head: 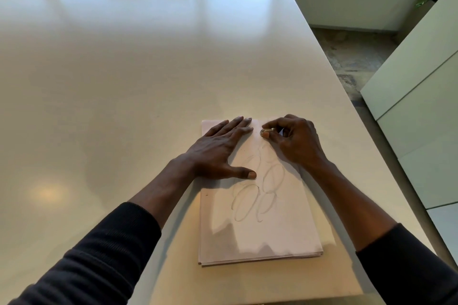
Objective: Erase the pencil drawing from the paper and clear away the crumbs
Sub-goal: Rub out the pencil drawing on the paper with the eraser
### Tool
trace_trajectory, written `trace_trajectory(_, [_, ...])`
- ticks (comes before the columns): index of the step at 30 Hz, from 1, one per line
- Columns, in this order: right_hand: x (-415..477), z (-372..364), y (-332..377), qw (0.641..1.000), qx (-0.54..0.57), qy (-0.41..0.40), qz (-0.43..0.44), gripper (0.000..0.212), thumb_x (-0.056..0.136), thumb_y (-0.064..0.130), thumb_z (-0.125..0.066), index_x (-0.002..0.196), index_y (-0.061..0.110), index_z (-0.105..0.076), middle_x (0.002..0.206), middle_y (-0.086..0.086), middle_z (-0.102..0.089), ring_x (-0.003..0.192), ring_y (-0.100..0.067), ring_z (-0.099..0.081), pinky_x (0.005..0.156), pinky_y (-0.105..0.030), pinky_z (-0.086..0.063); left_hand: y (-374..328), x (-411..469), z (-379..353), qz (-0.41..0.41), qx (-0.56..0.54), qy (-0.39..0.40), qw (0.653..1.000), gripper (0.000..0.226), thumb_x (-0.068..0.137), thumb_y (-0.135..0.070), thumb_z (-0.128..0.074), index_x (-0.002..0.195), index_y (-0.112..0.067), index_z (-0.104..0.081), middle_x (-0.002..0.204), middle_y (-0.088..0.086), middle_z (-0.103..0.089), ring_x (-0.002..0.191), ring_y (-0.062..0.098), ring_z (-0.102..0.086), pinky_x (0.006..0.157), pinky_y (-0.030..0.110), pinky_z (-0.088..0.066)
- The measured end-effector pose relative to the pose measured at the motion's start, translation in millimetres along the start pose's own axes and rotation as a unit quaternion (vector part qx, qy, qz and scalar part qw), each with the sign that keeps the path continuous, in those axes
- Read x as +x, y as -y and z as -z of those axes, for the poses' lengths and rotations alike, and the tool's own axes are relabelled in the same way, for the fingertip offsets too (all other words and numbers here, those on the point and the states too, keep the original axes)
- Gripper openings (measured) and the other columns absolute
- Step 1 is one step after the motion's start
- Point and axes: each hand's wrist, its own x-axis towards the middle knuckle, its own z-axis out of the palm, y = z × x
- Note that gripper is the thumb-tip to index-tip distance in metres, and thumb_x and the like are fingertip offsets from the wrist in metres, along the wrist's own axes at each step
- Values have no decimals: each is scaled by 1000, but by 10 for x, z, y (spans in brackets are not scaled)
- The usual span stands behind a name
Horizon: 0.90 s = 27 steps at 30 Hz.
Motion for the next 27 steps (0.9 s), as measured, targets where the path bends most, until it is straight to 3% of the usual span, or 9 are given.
trace_trajectory(7, [204,-22,58,999,7,-42,-33,16,91,40,-83,106,34,-84,99,6,-78,85,-12,-70,81,-41,-62,-18,3,22,-7,2,7,1000,121,80,-88,-62,171,-30,-6,177,-20,11,159,-4,22,133,32,10])
trace_trajectory(22, [278,-33,116,999,-32,-24,-33,17,96,39,-78,111,35,-82,105,6,-74,89,-10,-64,75,-29,-44,-43,-4,51,7,-3,30,1000,120,82,-81,-68,171,-32,-3,171,-26,20,154,-7,29,126,23,18])
trace_trajectory(27, [73,-20,81,999,-33,-25,-20,18,96,40,-78,112,33,-82,102,5,-73,87,-12,-67,74,-31,-51,-25,-1,34,6,-4,22,1000,121,81,-85,-66,171,-32,-5,176,-23,13,157,-6,25,131,30,13])
